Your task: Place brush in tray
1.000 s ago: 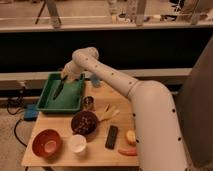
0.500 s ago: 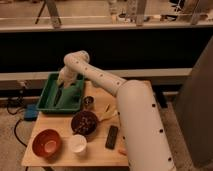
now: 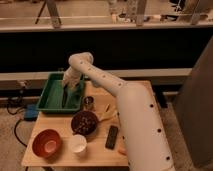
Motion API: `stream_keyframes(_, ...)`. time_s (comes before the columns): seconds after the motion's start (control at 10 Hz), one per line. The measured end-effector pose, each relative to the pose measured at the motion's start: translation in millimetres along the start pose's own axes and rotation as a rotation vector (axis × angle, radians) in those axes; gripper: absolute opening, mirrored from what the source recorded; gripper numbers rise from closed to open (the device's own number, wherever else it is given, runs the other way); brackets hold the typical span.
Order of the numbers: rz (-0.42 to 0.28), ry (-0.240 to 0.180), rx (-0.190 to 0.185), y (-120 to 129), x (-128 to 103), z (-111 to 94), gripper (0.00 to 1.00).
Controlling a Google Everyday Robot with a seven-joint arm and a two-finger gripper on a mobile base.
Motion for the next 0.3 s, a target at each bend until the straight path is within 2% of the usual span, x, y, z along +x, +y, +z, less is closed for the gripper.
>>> stream_keyframes(0.3, 0.005, -0.014, -0.017, 4.0, -0.2, 2.1, 0.8)
